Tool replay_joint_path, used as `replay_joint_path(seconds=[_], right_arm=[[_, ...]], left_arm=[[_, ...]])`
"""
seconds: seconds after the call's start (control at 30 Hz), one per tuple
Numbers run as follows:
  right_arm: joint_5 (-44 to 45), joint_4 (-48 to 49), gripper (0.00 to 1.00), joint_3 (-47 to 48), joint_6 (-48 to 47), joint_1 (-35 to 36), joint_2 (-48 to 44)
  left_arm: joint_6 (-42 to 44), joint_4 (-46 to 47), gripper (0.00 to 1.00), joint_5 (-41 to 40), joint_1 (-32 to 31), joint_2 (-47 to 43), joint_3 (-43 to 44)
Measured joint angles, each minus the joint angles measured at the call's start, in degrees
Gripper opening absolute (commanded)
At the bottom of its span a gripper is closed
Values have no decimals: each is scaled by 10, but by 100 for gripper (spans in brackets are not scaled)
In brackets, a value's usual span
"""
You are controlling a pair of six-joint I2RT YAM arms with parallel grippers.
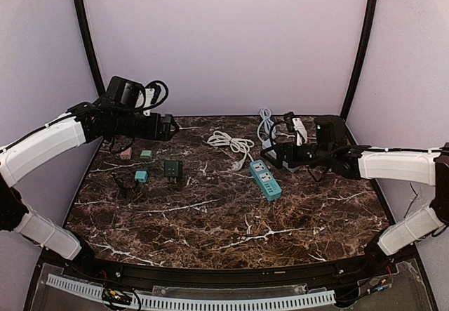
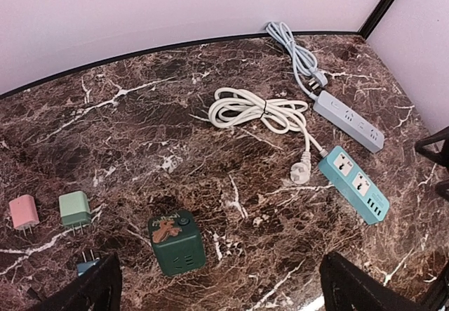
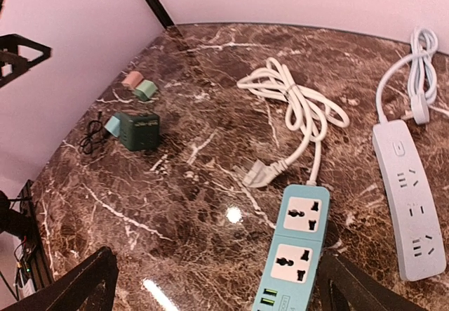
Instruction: Pull the plug off the socket
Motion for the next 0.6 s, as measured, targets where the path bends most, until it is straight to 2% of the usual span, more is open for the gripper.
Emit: replay_joint_path(seconds=[0.23,0.4,0.6], right_arm=[[-68,79,98,-88,-9,9,-93],[-92,134,99,-160,-2,29,-119],[-93,199,99,-228,31,56,-118]], left_arm=[[7,-8,99,-57,-65,28,-17],[-11,30,99,-70,-102,27,-112],[-49,85,99,-69,-111,21,-192]])
